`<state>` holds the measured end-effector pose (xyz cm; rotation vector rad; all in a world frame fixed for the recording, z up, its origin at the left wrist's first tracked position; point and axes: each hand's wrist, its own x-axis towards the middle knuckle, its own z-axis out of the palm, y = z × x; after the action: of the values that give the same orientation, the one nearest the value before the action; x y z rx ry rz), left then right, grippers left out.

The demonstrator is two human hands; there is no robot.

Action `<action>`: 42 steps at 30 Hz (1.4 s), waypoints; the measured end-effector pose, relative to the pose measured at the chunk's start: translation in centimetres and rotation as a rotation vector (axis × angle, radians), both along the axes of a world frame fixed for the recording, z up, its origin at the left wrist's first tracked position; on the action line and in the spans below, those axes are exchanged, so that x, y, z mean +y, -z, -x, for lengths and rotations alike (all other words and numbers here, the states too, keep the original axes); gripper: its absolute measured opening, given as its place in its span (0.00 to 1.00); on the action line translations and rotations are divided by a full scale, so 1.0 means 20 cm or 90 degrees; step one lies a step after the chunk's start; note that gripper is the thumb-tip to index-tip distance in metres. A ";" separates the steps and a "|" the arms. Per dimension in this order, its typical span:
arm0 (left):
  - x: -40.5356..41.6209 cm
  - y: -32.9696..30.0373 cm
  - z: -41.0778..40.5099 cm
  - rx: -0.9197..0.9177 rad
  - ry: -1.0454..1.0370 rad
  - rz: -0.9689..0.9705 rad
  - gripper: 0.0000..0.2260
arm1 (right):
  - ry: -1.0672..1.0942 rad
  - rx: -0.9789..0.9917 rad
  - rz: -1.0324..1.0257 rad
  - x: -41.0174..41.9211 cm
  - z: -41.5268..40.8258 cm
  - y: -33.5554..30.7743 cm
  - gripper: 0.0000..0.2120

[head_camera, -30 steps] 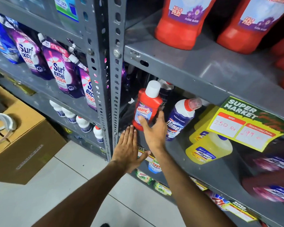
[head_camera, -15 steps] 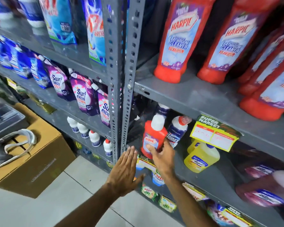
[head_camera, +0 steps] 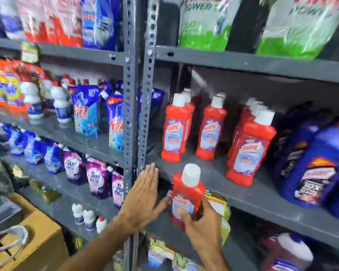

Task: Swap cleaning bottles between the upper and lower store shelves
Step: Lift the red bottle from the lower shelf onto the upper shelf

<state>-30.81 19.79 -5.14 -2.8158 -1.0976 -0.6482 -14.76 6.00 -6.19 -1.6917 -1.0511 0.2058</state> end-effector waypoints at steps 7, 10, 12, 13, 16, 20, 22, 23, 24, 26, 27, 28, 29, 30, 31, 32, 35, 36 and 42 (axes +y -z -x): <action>0.05 -0.22 -0.15 -0.020 -0.034 -0.021 0.43 | 0.001 -0.051 -0.120 0.05 -0.18 -0.45 0.21; 0.08 -0.22 -0.21 0.021 -0.075 0.015 0.44 | 0.024 -0.075 -0.138 0.14 -0.25 -0.60 0.21; 0.10 -0.22 -0.23 0.049 -0.099 0.027 0.45 | 0.038 -0.087 -0.124 0.20 -0.30 -0.65 0.23; 0.12 -0.22 -0.25 0.055 -0.109 0.037 0.45 | 0.043 -0.090 -0.114 0.23 -0.32 -0.67 0.23; 0.16 -0.21 -0.29 0.075 -0.142 0.066 0.48 | 0.046 -0.097 -0.073 0.32 -0.38 -0.69 0.24; 0.20 -0.20 -0.32 0.113 -0.163 0.096 0.51 | 0.051 -0.108 -0.026 0.40 -0.45 -0.70 0.25; 0.22 -0.20 -0.32 0.114 -0.156 0.112 0.55 | 0.054 -0.098 -0.015 0.44 -0.48 -0.70 0.26; 0.22 -0.19 -0.32 0.111 -0.153 0.111 0.58 | 0.059 -0.092 -0.013 0.45 -0.50 -0.70 0.25; 0.23 -0.19 -0.31 0.109 -0.152 0.105 0.60 | 0.063 -0.085 -0.014 0.46 -0.52 -0.70 0.25; 0.23 -0.19 -0.31 0.107 -0.157 0.093 0.63 | 0.065 -0.076 -0.014 0.49 -0.55 -0.71 0.25; 0.23 -0.19 -0.31 0.108 -0.158 0.088 0.63 | 0.064 -0.072 -0.013 0.51 -0.57 -0.70 0.26; 0.23 -0.19 -0.31 0.109 -0.159 0.081 0.63 | 0.063 -0.070 -0.012 0.52 -0.58 -0.69 0.27; 0.22 -0.19 -0.31 0.111 -0.159 0.074 0.62 | 0.061 -0.069 -0.011 0.53 -0.59 -0.68 0.28; 0.22 -0.19 -0.32 0.115 -0.160 0.067 0.60 | 0.058 -0.068 -0.013 0.53 -0.59 -0.67 0.28; 0.21 -0.18 -0.32 0.120 -0.163 0.058 0.59 | 0.054 -0.065 -0.019 0.54 -0.60 -0.66 0.29; 0.21 -0.18 -0.32 0.127 -0.167 0.049 0.58 | 0.047 -0.060 -0.029 0.54 -0.60 -0.65 0.29; 0.20 -0.17 -0.32 0.152 -0.181 0.026 0.55 | 0.017 -0.024 -0.055 0.52 -0.59 -0.59 0.29; 0.20 -0.17 -0.32 0.156 -0.184 0.023 0.53 | 0.003 -0.018 -0.047 0.51 -0.60 -0.56 0.29; 0.20 -0.16 -0.33 0.156 -0.187 0.026 0.52 | -0.044 0.007 0.047 0.46 -0.64 -0.38 0.30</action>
<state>-24.28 23.86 -1.86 -2.5959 -1.4436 -0.2517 -1.98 15.30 1.32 -1.7199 -1.1060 0.3022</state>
